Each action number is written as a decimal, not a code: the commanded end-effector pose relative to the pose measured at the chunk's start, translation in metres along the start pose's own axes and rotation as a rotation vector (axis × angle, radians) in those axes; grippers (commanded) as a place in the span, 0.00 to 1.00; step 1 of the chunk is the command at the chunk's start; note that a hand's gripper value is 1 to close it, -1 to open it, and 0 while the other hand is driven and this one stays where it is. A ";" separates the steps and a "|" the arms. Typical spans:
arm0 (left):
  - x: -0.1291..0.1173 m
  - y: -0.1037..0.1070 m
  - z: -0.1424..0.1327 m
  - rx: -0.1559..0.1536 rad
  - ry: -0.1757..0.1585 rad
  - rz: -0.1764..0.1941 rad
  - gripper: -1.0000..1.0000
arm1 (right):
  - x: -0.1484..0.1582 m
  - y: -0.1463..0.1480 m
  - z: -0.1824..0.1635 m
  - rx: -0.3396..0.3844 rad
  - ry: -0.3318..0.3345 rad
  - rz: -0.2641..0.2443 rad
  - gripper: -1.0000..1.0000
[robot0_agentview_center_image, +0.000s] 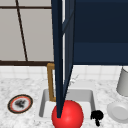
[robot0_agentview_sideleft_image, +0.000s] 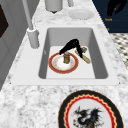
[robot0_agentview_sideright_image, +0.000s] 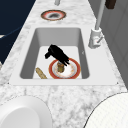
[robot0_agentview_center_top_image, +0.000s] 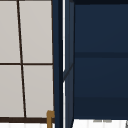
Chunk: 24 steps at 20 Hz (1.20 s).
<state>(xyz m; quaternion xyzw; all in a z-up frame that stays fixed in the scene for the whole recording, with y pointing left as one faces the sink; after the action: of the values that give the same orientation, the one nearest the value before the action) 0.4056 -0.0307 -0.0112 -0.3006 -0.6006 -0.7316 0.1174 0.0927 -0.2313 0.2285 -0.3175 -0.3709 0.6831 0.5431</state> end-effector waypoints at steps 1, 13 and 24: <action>-0.019 -0.011 -0.002 0.013 0.011 0.005 0.00 | 0.000 0.000 0.000 0.000 0.000 0.000 0.50; -0.062 -0.014 0.012 0.052 -0.019 0.104 0.00 | 0.000 0.000 0.000 0.000 0.000 0.000 0.50; -0.116 -0.009 0.017 0.067 -0.018 0.040 0.00 | 0.000 0.000 0.000 0.000 0.000 0.000 0.50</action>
<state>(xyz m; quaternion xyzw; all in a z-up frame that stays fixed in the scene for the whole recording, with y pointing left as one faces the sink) 0.4892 -0.0346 -0.0701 -0.3125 -0.6187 -0.7109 0.1192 0.0927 -0.2313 0.2285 -0.3175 -0.3709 0.6831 0.5431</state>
